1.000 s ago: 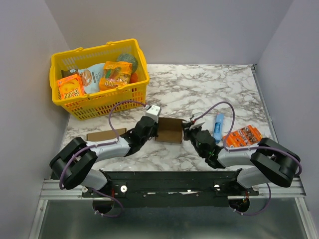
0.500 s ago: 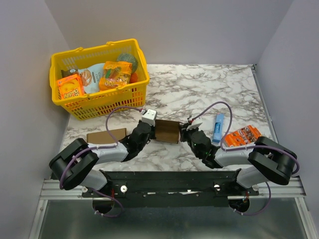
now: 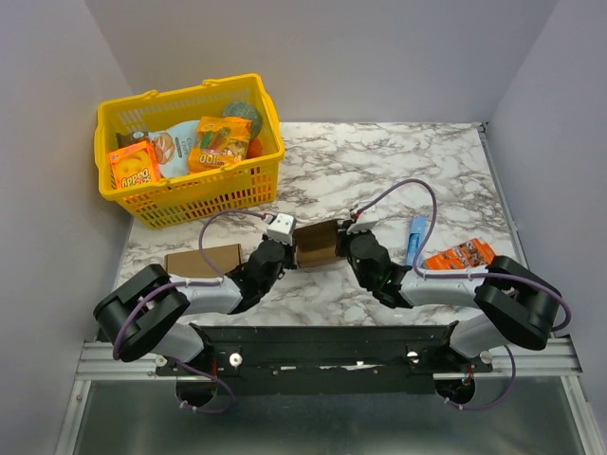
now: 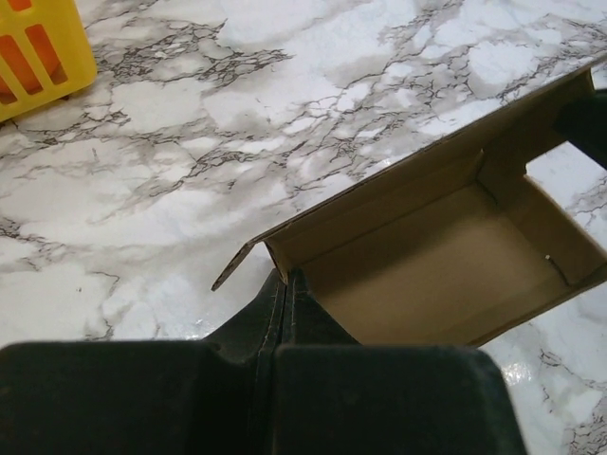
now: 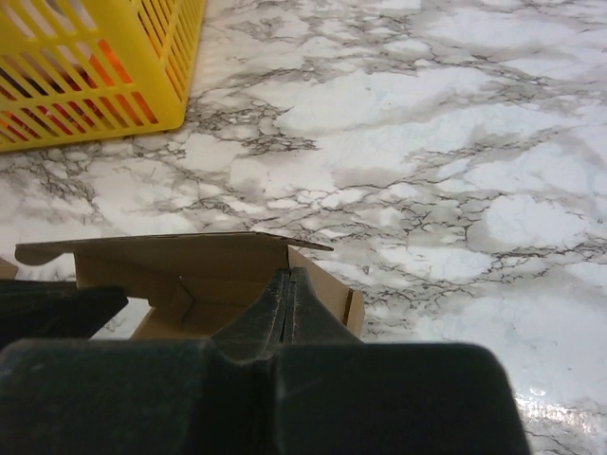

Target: Fold the paper box

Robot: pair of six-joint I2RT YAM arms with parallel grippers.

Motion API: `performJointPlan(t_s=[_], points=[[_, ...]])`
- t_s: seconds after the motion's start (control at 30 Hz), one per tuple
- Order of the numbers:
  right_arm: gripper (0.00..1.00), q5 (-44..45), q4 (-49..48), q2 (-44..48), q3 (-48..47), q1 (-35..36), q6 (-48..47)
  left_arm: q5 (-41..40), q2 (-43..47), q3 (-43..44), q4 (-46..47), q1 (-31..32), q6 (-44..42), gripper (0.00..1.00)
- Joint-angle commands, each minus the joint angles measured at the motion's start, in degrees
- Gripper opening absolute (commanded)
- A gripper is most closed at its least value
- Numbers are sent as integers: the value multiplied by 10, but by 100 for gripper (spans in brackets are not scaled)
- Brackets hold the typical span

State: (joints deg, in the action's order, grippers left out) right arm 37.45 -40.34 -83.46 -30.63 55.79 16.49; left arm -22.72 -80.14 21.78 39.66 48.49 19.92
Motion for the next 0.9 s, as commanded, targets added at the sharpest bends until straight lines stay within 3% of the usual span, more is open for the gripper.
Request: performJointPlan(t_s=[0.0,0.3,0.6,0.8,0.87], points=[[1,-14,-8,-21,-36,20,21,53,-1,5,38,27,16,0],[1,-19,6,-40,-20,20,38,58,-40,-5,83,28,12,0],[1,-51,96,38,56,20,89,48,-48,-39,118,35,-22,0],[30,-86,183,106,52,22,92,15,-50,-43,102,65,-63,0],[45,-100,202,123,56,25,96,7,-58,-40,99,84,-73,0]])
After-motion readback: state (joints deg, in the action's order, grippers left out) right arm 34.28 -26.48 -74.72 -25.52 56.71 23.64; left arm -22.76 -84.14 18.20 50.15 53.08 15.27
